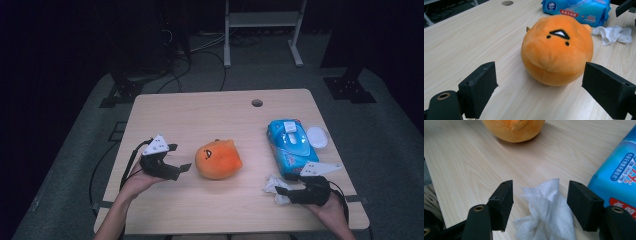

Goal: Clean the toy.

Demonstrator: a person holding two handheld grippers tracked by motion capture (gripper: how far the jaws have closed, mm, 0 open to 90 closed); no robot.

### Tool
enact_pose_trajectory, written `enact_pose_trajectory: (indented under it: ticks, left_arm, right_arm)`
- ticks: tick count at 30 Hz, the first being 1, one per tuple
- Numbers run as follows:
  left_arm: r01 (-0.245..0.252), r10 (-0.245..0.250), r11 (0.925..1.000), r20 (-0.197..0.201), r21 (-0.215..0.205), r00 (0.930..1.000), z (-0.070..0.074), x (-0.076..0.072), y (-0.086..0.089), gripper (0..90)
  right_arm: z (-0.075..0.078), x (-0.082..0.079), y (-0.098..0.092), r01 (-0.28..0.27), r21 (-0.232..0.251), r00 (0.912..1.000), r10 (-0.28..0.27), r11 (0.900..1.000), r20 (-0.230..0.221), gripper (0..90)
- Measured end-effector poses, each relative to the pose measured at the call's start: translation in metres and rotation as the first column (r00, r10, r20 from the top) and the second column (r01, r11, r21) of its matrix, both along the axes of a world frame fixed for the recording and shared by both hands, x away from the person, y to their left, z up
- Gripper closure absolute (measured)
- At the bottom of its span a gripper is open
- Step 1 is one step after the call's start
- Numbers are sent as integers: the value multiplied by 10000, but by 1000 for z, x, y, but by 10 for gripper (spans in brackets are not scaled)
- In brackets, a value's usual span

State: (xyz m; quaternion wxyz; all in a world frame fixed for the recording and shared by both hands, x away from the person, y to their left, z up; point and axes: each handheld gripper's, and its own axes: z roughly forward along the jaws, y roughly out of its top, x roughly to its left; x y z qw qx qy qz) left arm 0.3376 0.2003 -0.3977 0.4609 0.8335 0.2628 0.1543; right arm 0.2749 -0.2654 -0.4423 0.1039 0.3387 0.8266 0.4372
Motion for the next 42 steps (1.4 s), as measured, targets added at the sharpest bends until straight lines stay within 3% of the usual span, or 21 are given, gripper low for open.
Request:
enact_pose_trajectory:
  ticks: [42]
  left_arm:
    - [-699,695,9976,-833,-18,9941,-45,-34,43,112]
  right_arm:
    - [-3,-1,-1,-1,-51,9999,0,10000,-154,359]
